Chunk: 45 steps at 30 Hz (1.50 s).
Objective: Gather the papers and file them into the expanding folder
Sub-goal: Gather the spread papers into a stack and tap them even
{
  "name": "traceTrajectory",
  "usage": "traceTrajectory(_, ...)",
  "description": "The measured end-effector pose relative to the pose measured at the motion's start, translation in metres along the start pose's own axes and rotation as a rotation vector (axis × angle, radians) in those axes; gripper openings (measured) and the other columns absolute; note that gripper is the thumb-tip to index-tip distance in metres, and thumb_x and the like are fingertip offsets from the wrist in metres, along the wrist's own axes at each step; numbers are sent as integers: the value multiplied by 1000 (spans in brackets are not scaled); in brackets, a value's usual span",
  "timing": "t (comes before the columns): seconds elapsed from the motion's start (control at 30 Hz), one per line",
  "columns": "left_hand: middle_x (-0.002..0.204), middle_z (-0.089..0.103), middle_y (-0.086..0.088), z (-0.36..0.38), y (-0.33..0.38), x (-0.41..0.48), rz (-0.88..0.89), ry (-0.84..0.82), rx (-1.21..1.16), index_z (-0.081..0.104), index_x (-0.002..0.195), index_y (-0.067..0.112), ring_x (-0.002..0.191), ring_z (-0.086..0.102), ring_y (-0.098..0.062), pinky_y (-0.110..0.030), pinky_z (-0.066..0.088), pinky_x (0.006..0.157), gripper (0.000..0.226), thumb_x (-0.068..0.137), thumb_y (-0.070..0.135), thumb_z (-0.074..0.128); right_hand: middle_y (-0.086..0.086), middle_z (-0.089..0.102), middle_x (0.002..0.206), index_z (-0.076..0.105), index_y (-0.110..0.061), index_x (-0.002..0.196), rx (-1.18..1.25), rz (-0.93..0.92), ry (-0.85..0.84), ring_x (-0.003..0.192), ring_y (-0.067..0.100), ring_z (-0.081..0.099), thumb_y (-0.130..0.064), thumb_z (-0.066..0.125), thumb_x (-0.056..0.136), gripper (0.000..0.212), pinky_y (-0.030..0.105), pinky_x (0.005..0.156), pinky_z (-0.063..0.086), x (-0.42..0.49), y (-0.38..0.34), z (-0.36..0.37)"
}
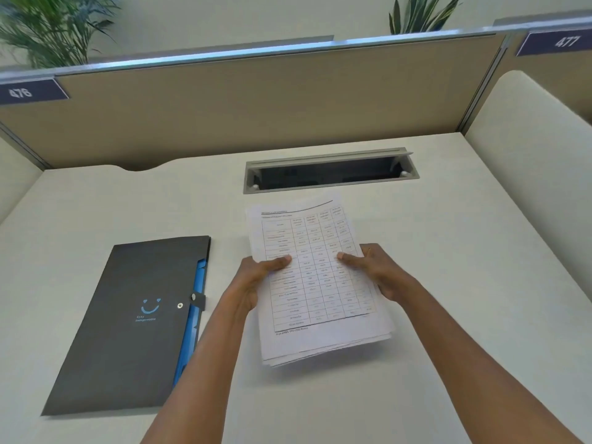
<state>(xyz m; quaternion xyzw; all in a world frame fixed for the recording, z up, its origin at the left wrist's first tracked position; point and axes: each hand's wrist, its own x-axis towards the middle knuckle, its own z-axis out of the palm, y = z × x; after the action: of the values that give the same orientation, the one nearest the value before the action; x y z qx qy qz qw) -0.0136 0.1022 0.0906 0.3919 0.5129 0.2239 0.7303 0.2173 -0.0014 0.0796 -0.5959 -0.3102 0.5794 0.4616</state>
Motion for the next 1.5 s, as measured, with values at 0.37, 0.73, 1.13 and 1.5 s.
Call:
traceTrajectory(0.37,105,75,-2,20,41,-29,507,-88,83,73,100,22,97,71,-22,-37,60,78,30,75,7,79,8,74,115,70,-5,116,-11,-238,39,106,28,70,-15,67,90,28,42,88,57,-16,-43,-10)
traceTrajectory(0.73,100,74,8,20,27,-32,620,-171,190,73,97,42,98,67,-14,-36,57,79,45,68,8,78,3,72,109,64,-15,122,-42,-295,62,104,16,65,-12,78,74,50,23,77,56,-20,-28,-5)
traceTrajectory(1.13,100,73,13,25,29,-18,640,-153,176,71,95,47,100,67,-12,-36,58,82,59,70,-6,78,-10,74,103,68,-34,107,19,-351,80,101,8,68,7,70,82,48,28,83,58,-18,-27,-1)
traceTrajectory(1.5,112,72,-2,24,20,-10,537,-132,151,73,106,29,107,66,-23,-43,56,89,43,72,5,82,-3,70,121,68,-34,117,-40,-280,103,118,18,62,-13,73,86,37,48,104,49,-14,-18,-2)
